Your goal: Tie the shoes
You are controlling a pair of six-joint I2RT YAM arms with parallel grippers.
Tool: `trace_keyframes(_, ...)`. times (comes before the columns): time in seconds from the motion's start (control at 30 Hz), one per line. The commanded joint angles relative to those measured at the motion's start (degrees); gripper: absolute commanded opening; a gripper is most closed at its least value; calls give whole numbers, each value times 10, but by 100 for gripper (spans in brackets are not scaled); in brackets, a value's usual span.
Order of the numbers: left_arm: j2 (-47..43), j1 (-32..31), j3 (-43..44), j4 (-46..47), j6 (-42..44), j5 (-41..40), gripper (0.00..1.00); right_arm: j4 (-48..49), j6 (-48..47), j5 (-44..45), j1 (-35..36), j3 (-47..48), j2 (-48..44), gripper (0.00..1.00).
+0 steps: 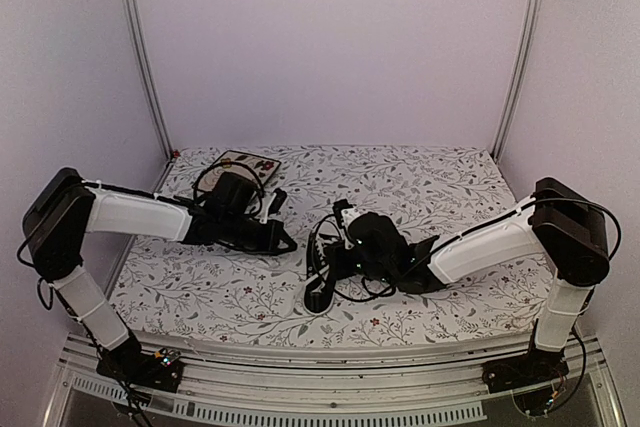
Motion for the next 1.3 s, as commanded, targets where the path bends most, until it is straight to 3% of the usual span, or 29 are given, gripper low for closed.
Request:
trace_keyframes(0.0,-55,-29,-34,-24,-64,60,0,2,13,-21,-9,20,2,2)
trace_keyframes(0.37,-118,-159,-66,9,-195,96,0,-9,36,-56,-24,28,-4,2)
trace_keyframes(0.67,-56,-222,-37,131,-262,84,0,-20,39,-63,-25,33,-4,2)
trace_keyframes(0.83,-58,-220,-52,135,-248,54,15,-23,41,-68,-27,34,-7,2)
trace_keyframes(0.97,-92,-216,-63,135,-222,28,39,-22,41,-74,-28,34,-10,2)
trace_keyframes(1.13,-123,-199,-57,-14,-156,-78,53,-12,33,-88,-28,32,-12,2)
trace_keyframes(1.27,-142,-176,-71,-69,-129,-112,62,4,21,-105,-29,28,-15,2)
